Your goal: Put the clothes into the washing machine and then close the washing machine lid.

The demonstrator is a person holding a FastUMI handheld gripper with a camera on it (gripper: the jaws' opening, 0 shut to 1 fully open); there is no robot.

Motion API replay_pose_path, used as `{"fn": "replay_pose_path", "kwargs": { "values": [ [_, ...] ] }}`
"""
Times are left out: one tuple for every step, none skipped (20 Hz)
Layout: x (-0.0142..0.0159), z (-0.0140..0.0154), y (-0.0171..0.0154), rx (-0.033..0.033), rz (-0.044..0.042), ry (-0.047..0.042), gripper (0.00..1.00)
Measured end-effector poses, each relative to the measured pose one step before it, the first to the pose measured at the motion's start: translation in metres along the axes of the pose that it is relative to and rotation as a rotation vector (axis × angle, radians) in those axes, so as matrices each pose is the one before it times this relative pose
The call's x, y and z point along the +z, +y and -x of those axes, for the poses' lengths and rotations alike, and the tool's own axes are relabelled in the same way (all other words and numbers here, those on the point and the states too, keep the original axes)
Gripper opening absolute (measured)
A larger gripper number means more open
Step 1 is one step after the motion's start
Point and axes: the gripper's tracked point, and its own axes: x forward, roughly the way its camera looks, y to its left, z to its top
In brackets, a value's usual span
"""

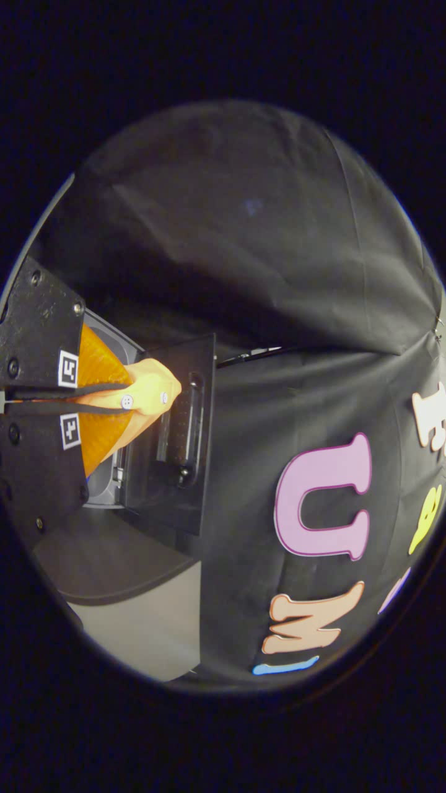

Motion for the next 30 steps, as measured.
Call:
{"fn": "replay_pose_path", "kwargs": {
  "values": [
    [-0.00673, -0.00729, 0.0005, 0.00699, 0.01855, 0.0207, 0.01],
    [-0.0035, -0.00581, 0.00094, 0.00126, 0.0119, 0.01554, 0.01],
    [-0.00818, -0.00782, 0.00118, 0.00128, 0.00622, 0.01479, 0.01],
    [-0.01216, -0.0101, 0.00177, 0.00002, -0.00076, 0.01473, 0.01],
    [-0.00878, -0.00802, 0.0011, -0.00056, -0.00859, 0.01168, 0.01],
    [-0.00806, -0.00849, 0.0009, 0.00229, -0.01261, 0.00608, 0.01],
    [-0.00895, -0.00768, 0.00152, 0.00812, -0.01027, 0.01469, 0.01],
    [-0.0081, -0.00915, 0.00094, 0.00298, -0.00903, 0.00952, 0.02],
    [-0.00988, -0.01077, -0.00132, -0.00397, -0.00681, 0.01667, 0.02],
    [-0.00658, -0.00732, -0.00234, -0.00579, -0.0071, 0.00804, 0.02],
    [-0.0105, -0.00789, -0.00418, -0.01393, -0.01509, 0.01999, 0.03],
    [-0.00913, -0.00847, -0.00453, -0.0156, -0.02049, 0.01371, 0.04],
    [-0.00834, -0.00925, -0.00522, -0.01179, -0.02424, 0.01534, 0.05],
    [-0.00913, -0.00745, -0.0049, -0.00759, -0.01729, 0.0136, 0.06],
    [-0.00695, -0.00737, -0.00395, -0.00266, -0.01323, 0.01389, 0.06],
    [-0.00497, -0.00364, -0.00232, -0.00383, -0.0155, 0.00797, 0.08],
    [-0.00294, -0.00503, -0.0031, -0.00395, -0.02047, 0.00692, 0.08],
    [-0.00508, -0.006, -0.00179, 0.00065, -0.02109, 0.00298, 0.08],
    [-0.00091, -0.00484, -0.00291, -0.00399, -0.01522, -0.00359, 0.08],
    [-0.00185, -0.00699, -0.00439, -0.01039, -0.00583, -0.00184, 0.08],
    [-0.00186, -0.00551, -0.00429, -0.01272, -0.00462, -0.00225, 0.08],
    [-0.00328, -0.00094, -0.00229, -0.00648, -0.00996, 0.00176, 0.08],
    [-0.00476, -0.00269, -0.0001, 0.00266, -0.01092, 0.01158, 0.09],
    [-0.00617, -0.00403, -0.00065, -0.00172, -0.01175, 0.00871, 0.11],
    [-0.00192, -0.0012, -0.00134, -0.00229, -0.01232, 0.00564, 0.11],
    [-0.00021, -0.00053, 0.00045, 0.00792, -0.01637, -0.00341, 0.18],
    [0.00668, 0.00123, 0.0035, 0.02254, -0.014, -0.01488, 0.26],
    [0.00304, 0.00267, 0.0012, 0.00601, -0.01075, -0.02208, 0.33],
    [0.00531, 0.00377, 0.00096, 0.00816, -0.00592, -0.01568, 0.4],
    [0.00282, 0.00576, -0.00219, -0.00505, 0.00365, -0.00085, 0.52]
  ]
}}
